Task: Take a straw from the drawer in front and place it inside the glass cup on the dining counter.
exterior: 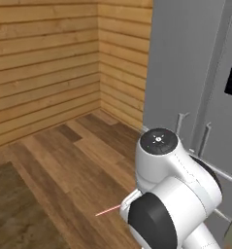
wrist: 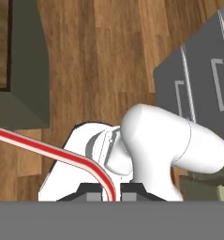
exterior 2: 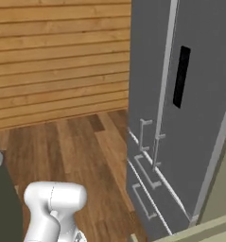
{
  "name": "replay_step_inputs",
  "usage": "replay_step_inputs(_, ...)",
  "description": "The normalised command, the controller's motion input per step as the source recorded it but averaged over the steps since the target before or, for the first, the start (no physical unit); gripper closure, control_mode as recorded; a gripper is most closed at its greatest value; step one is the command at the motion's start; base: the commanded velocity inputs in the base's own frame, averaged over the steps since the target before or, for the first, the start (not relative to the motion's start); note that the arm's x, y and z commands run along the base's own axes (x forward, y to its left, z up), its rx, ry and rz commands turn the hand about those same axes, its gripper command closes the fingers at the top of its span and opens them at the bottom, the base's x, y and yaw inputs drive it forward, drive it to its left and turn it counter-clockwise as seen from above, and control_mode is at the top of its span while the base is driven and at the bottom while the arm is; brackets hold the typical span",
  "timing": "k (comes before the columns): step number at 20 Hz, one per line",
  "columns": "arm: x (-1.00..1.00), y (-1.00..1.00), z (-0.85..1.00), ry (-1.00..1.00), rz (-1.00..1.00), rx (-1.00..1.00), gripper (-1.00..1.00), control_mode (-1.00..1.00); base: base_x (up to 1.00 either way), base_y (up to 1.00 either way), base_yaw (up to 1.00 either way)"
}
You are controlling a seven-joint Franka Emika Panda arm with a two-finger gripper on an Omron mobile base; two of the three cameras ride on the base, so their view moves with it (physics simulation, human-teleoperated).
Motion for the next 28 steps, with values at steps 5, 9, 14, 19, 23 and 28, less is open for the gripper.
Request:
replay_step_inputs(5, 0.0, 0.0, 0.0, 0.0, 0.0, 0.0, 1.0, 1.0, 1.0, 0.1, 0.22)
replay_step_inputs(9, 0.0, 0.0, 0.0, 0.0, 0.0, 0.0, 1.0, 1.0, 1.0, 0.07, 0.21)
replay_step_inputs(14, 0.0, 0.0, 0.0, 0.0, 0.0, 0.0, 1.0, 1.0, 1.0, 0.07, 0.22)
replay_step_inputs(19, 0.0, 0.0, 0.0, 0.0, 0.0, 0.0, 1.0, 1.0, 1.0, 0.13, 0.23)
replay_step_inputs(23, 0.0, 0.0, 0.0, 0.0, 0.0, 0.0, 1.0, 1.0, 1.0, 0.21, 0.3)
replay_step_inputs(28, 0.0, 0.0, 0.0, 0.0, 0.0, 0.0, 1.0, 1.0, 1.0, 0.16, 0.4)
